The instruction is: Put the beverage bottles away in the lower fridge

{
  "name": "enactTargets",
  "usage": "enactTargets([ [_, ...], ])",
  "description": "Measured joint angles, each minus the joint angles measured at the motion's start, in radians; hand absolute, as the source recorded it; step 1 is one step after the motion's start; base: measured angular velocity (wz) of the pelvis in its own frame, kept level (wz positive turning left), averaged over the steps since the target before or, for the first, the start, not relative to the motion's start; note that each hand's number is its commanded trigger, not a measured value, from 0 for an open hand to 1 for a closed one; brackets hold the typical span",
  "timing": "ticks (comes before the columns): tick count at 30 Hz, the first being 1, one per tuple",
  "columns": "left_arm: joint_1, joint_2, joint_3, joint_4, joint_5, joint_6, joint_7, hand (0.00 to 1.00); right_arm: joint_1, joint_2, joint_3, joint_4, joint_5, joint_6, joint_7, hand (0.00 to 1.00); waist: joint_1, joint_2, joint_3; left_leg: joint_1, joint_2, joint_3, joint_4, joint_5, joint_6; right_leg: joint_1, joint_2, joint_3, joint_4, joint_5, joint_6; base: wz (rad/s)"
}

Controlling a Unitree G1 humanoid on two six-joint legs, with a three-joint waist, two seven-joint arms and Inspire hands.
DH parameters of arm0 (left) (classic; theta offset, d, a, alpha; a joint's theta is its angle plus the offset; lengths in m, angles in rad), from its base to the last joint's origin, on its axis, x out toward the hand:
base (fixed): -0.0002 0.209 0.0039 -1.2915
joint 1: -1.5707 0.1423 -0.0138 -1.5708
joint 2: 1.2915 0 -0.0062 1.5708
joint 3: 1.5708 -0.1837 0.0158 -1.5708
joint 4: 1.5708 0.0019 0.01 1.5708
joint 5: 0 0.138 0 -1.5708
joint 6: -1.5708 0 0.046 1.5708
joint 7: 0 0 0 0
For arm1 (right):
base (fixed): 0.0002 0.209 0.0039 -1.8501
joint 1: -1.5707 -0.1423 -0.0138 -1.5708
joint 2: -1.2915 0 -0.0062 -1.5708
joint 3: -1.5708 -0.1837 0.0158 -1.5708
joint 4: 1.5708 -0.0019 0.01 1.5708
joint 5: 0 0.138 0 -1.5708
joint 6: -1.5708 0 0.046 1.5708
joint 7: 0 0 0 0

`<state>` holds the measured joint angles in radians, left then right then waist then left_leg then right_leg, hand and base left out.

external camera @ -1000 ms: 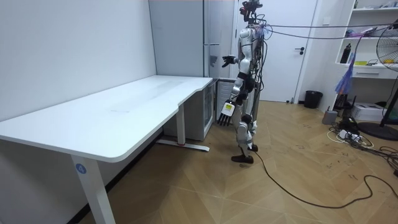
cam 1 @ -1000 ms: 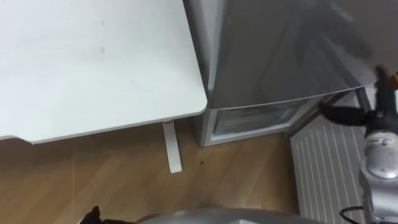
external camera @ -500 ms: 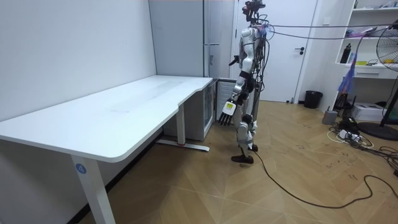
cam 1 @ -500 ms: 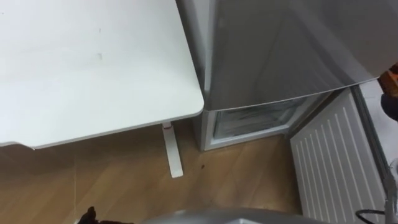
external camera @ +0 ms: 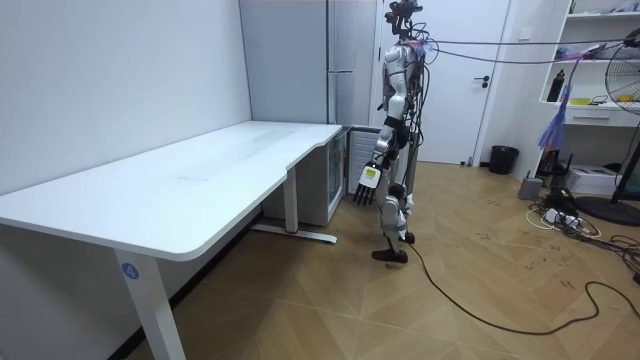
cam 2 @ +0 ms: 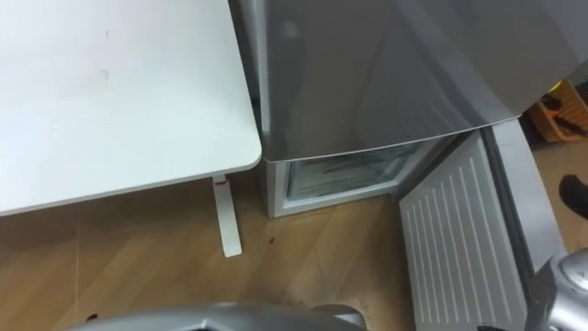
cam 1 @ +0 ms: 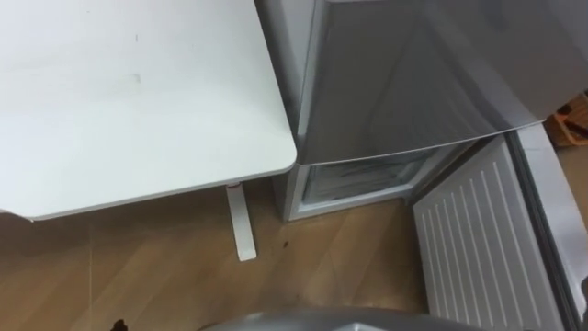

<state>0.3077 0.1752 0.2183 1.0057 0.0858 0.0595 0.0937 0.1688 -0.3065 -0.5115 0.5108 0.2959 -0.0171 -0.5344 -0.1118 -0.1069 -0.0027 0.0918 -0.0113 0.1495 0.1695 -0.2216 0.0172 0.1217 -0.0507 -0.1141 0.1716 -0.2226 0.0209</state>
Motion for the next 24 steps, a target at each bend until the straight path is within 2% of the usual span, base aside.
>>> enactTargets([
  [2,0.002,0.0,0.018,0.0,0.0,0.003,-0.009,0.0,-0.013,-0.014,-0.026,0.052,0.053,0.002,0.023,0.0,-0.001,0.002,0.0014,-0.001,0.0,0.0,0.0,0.0,0.0,-0.001,0.0,0.0,0.0,0.0,0.0,0.0],
  [4,0.004,0.001,0.039,-0.005,0.001,0.006,-0.013,0.0,-0.039,-0.046,-0.054,0.131,0.148,0.019,0.043,0.0,-0.003,0.006,0.0006,-0.001,0.001,-0.002,0.001,0.0,0.0,0.0,0.0,0.0,-0.001,0.0,0.0,0.0],
  [8,0.005,0.002,0.05,-0.009,0.006,0.017,-0.014,0.0,-0.068,-0.075,-0.069,0.216,0.214,0.032,0.069,0.0,-0.009,0.006,0.0006,-0.002,0.001,-0.002,0.005,0.001,0.0,0.0,0.001,0.001,0.0,0.0,0.0,0.0],
  [9,0.01,0.002,0.051,-0.013,0.007,0.024,-0.015,0.0,-0.089,-0.086,-0.072,0.251,0.247,0.034,0.073,0.0,-0.019,0.006,0.0006,-0.003,0.001,-0.004,0.008,0.001,0.0,0.001,0.001,0.0,0.0,0.0,0.0,0.05],
  [12,0.016,0.003,0.069,-0.036,0.009,0.032,-0.018,0.0,-0.111,-0.112,-0.135,0.351,0.378,0.042,0.093,0.0,-0.023,0.003,-0.0006,-0.01,0.0,-0.012,0.007,0.001,0.001,0.001,0.001,0.001,0.001,0.0,0.0,0.07],
  [17,0.015,0.003,0.115,-0.044,0.027,0.055,-0.042,0.0,-0.111,-0.121,-0.214,0.456,0.474,0.055,0.099,0.0,-0.035,0.002,-0.0005,-0.018,0.0,-0.018,0.012,0.001,0.001,0.0,0.002,-0.004,0.001,0.0,0.0,0.02],
  [24,0.012,0.003,0.114,-0.045,0.037,0.068,-0.056,0.0,-0.103,-0.132,-0.219,0.592,0.525,0.063,0.15,0.0,-0.047,-0.002,-0.0008,-0.03,0.001,-0.02,0.026,0.001,0.001,-0.006,0.003,-0.001,0.001,0.002,-0.003,0.01],
])
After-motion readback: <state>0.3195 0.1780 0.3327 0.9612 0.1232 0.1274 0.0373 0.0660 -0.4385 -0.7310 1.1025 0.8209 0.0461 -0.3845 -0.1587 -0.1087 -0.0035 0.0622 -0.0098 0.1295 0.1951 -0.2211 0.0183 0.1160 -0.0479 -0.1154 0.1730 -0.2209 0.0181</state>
